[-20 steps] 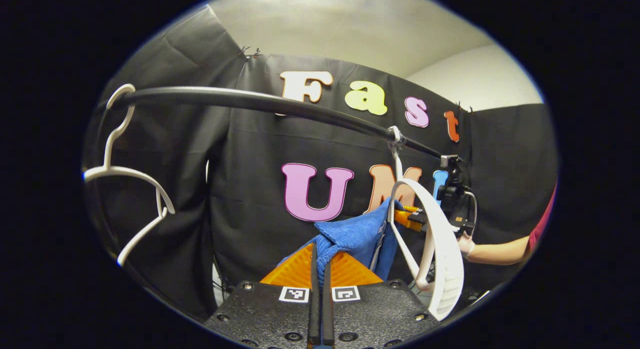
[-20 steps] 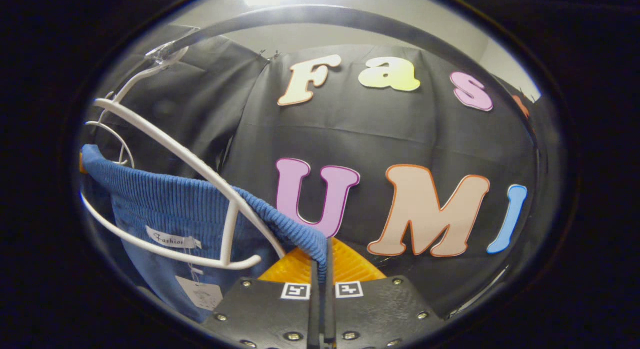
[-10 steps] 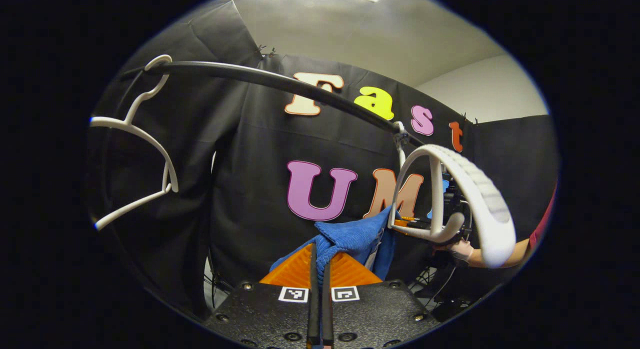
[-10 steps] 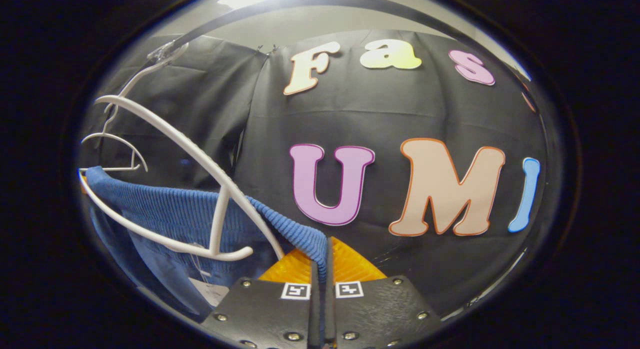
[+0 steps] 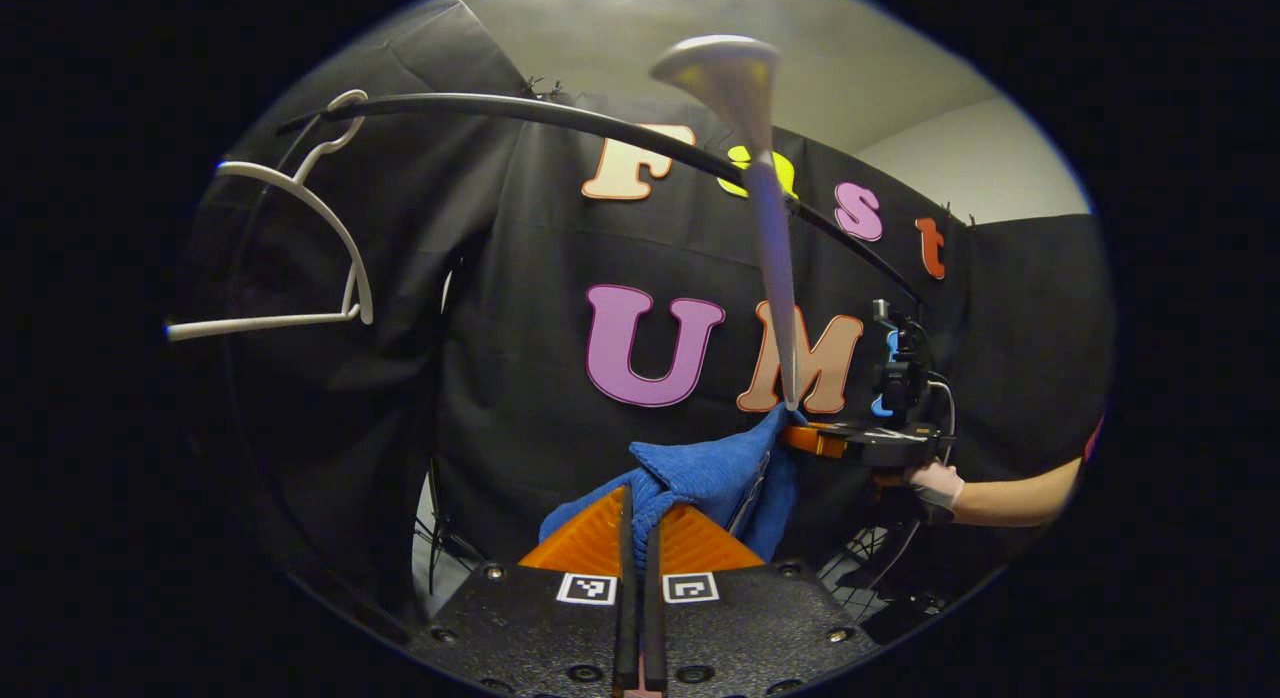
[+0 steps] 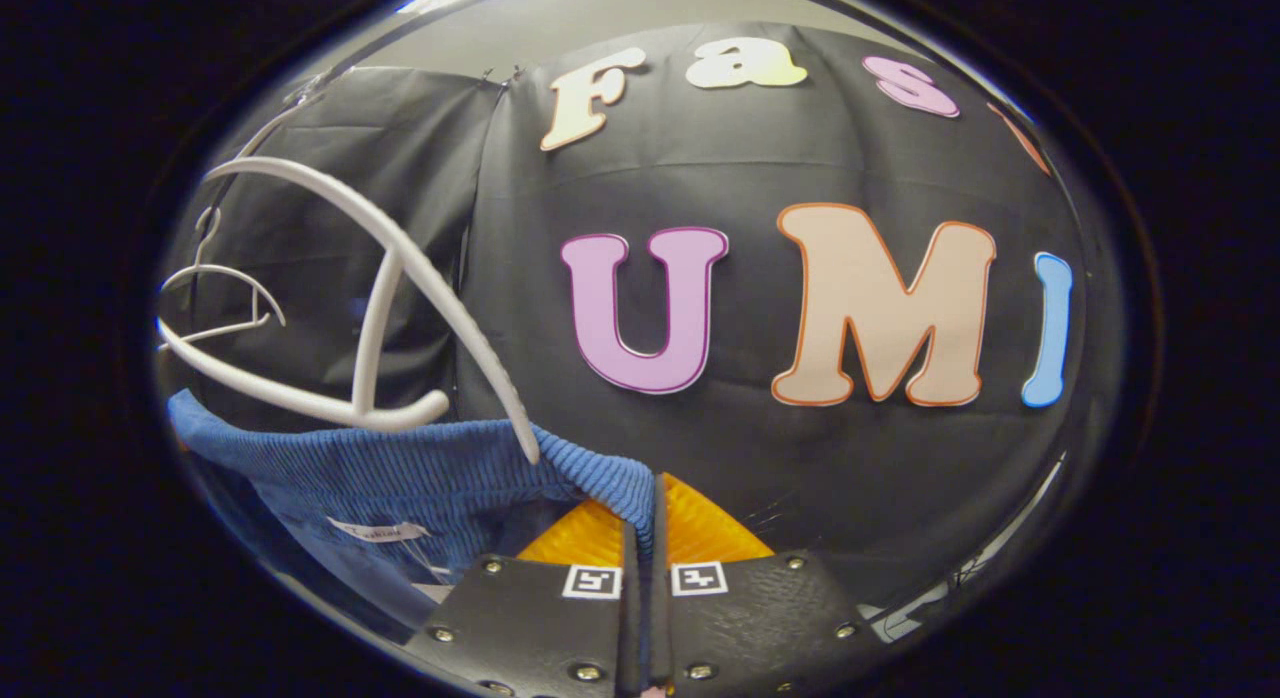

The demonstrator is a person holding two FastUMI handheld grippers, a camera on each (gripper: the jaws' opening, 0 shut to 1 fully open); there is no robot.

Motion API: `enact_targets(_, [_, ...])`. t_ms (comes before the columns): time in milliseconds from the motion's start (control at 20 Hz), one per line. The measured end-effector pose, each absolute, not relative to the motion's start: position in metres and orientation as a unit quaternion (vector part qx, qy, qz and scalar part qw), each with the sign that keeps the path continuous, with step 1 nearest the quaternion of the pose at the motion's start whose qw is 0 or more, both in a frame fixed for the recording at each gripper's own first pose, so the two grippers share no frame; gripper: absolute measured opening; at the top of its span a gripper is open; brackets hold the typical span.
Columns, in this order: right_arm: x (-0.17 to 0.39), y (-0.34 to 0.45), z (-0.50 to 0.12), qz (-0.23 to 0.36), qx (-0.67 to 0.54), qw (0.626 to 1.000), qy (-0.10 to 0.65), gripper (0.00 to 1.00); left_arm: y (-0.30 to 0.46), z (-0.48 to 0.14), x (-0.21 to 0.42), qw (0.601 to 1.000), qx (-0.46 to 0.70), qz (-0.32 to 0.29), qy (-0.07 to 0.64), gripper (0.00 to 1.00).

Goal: Grasp the clothes on the hanger with both hands and then place them into the laundry hamper below.

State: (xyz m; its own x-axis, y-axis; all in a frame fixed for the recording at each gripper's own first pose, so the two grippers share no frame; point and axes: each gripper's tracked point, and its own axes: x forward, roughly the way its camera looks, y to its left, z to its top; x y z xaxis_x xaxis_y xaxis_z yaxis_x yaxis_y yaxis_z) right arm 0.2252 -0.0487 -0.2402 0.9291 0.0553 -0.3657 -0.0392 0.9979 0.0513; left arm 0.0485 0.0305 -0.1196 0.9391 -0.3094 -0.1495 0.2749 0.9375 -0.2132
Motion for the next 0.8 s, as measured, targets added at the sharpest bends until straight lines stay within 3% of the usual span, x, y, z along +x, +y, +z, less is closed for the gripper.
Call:
enact_targets(400, [0.176,-0.077,-0.241,0.004,0.022,0.98,0.198,0.04,-0.011,-0.114,0.028,0.982,-0.051,-0.159,0.089,0.02])
enact_targets(800, [0.135,-0.064,-0.205,0.037,0.017,0.983,0.181,0.04,-0.106,-0.12,0.03,0.962,-0.032,-0.252,0.094,0.02])
